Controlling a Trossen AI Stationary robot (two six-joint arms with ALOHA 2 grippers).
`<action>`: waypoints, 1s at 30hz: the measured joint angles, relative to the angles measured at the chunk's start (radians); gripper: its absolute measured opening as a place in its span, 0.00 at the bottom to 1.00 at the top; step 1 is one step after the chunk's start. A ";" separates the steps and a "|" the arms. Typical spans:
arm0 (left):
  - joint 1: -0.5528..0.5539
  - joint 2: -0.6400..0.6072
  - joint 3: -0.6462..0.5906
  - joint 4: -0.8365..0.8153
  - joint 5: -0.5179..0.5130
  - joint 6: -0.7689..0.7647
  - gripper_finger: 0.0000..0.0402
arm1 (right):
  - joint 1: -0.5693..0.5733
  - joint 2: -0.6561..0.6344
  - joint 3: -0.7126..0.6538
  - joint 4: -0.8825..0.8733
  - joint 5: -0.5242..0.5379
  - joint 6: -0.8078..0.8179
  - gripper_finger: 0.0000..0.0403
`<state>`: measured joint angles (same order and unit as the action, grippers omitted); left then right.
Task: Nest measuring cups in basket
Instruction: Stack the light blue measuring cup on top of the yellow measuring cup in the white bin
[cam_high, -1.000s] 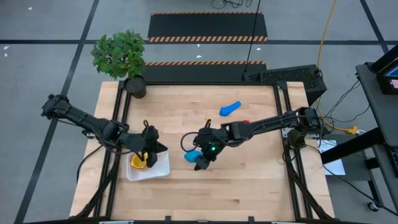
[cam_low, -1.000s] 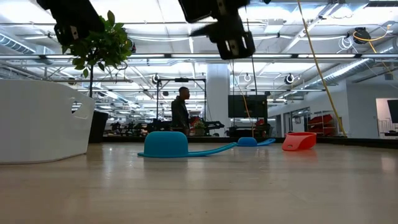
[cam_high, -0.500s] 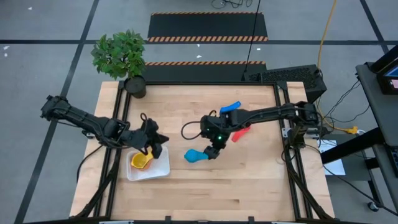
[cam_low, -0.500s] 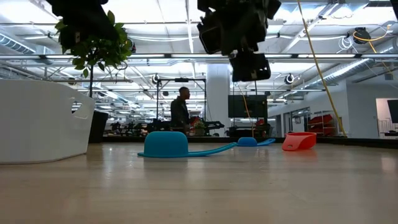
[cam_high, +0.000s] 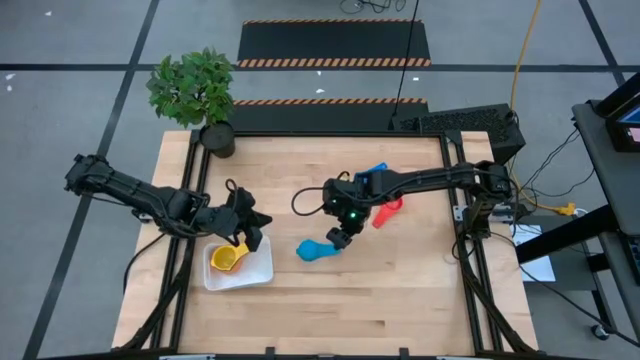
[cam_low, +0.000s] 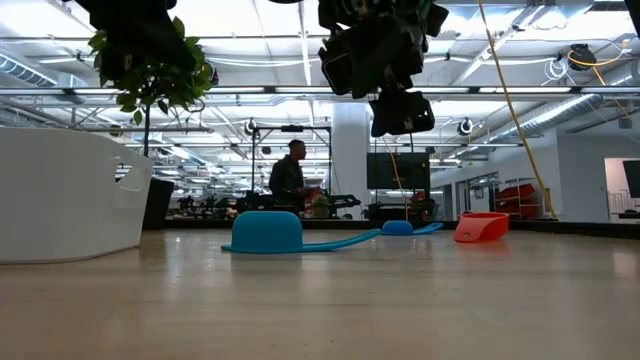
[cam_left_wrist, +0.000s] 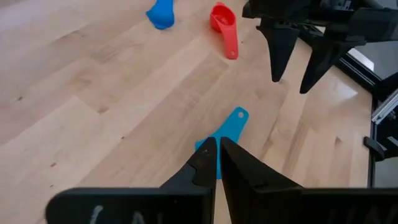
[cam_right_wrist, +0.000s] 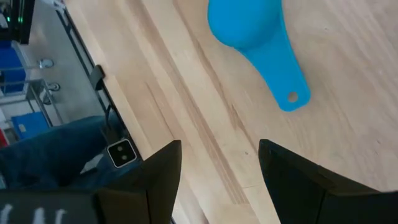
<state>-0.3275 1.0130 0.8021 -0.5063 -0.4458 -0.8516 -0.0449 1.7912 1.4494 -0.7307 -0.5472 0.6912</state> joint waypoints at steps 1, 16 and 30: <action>0.000 0.000 0.000 -0.002 0.000 0.000 0.06 | -0.001 0.000 0.000 0.000 0.000 0.013 0.52; -0.001 0.000 0.000 -0.093 0.279 0.018 0.06 | 0.020 0.000 -0.067 0.101 0.178 0.240 0.52; -0.092 0.000 0.000 -0.089 0.414 -0.027 0.06 | 0.074 0.000 -0.366 0.509 0.188 0.499 0.52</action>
<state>-0.4192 1.0130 0.8021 -0.5957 -0.0313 -0.8789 0.0290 1.7912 1.0836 -0.2212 -0.3592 1.1903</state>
